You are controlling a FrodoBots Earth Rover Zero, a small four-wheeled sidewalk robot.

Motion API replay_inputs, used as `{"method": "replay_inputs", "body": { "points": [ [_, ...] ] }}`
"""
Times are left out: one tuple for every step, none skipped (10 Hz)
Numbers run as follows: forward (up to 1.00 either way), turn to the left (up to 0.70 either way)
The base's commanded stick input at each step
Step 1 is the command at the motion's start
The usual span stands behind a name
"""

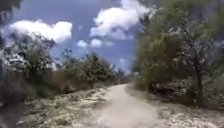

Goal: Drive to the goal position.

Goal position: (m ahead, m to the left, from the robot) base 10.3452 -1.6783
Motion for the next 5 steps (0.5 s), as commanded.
{"method": "replay_inputs", "body": {
  "points": [
    [1.00, 0.39],
    [1.00, 0.31],
    [1.00, 0.15],
    [1.00, 0.02],
    [1.00, 0.00]
  ]
}}
